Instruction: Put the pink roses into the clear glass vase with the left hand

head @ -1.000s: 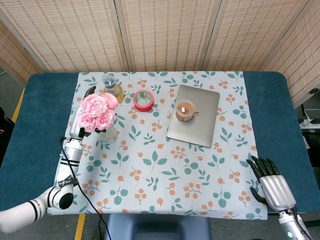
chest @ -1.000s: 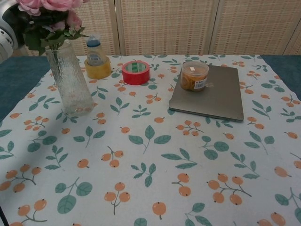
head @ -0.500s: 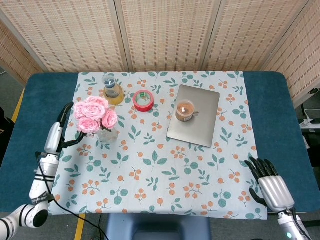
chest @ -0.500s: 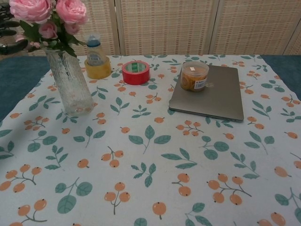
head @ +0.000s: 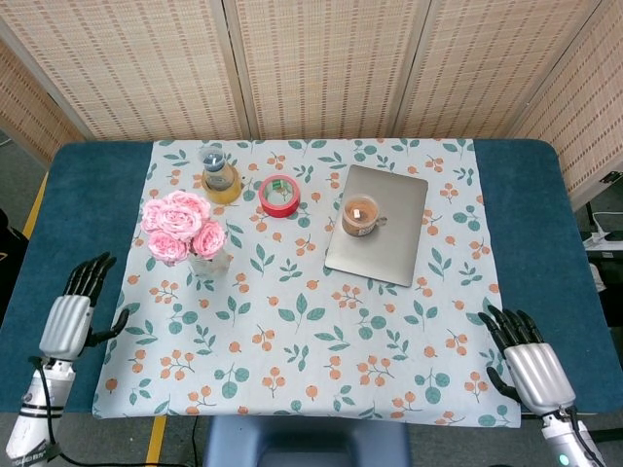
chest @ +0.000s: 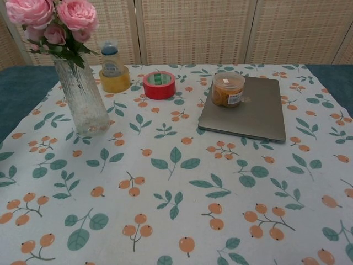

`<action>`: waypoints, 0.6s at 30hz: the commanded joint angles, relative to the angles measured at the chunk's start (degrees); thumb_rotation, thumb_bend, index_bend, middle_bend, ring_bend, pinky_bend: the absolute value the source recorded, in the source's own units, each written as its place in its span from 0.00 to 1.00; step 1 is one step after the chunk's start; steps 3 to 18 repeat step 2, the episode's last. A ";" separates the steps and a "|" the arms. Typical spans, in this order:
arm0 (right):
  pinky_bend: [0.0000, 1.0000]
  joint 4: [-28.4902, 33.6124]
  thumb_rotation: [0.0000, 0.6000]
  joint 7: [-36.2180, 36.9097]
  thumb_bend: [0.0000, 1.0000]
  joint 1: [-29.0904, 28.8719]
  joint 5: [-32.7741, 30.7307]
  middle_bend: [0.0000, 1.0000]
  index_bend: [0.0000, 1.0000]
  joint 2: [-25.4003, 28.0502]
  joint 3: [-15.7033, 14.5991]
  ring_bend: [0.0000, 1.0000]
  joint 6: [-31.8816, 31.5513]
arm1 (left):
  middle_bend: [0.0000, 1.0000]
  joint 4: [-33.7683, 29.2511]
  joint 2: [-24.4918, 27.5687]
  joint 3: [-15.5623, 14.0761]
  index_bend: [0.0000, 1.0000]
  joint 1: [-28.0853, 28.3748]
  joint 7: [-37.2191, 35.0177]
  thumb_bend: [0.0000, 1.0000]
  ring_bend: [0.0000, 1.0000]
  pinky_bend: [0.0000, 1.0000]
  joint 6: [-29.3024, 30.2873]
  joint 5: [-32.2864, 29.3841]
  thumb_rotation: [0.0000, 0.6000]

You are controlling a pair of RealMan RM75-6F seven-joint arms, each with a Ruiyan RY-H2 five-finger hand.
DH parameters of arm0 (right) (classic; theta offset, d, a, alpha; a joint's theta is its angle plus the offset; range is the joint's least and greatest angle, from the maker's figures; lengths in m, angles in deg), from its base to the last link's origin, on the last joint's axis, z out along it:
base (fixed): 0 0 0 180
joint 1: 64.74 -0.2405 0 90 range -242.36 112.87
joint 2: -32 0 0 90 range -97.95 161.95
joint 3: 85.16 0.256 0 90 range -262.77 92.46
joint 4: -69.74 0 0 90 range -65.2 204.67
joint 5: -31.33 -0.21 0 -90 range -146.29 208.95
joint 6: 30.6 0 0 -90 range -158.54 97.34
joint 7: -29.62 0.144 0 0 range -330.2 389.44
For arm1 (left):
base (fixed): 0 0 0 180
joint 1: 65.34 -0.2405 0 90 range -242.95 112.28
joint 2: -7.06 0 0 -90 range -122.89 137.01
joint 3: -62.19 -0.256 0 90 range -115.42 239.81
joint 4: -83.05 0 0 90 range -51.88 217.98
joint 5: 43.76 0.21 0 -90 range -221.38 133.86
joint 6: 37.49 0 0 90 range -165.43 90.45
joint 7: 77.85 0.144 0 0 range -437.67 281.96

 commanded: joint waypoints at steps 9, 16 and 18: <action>0.00 -0.03 1.00 -0.92 0.29 0.19 -0.86 0.00 0.00 -0.33 0.35 0.00 -0.10 | 0.00 1.54 -0.09 -6.30 0.00 -6.86 16.65 0.39 0.00 0.03 4.71 3.32 1.00; 0.00 -0.03 1.00 -0.92 0.29 0.19 -0.86 0.00 0.00 -0.33 0.35 0.00 -0.10 | 0.00 1.54 -0.09 -6.30 0.00 -6.86 16.65 0.39 0.00 0.03 4.71 3.32 1.00; 0.00 -0.03 1.00 -0.92 0.29 0.19 -0.86 0.00 0.00 -0.33 0.35 0.00 -0.10 | 0.00 1.54 -0.09 -6.30 0.00 -6.86 16.65 0.39 0.00 0.03 4.71 3.32 1.00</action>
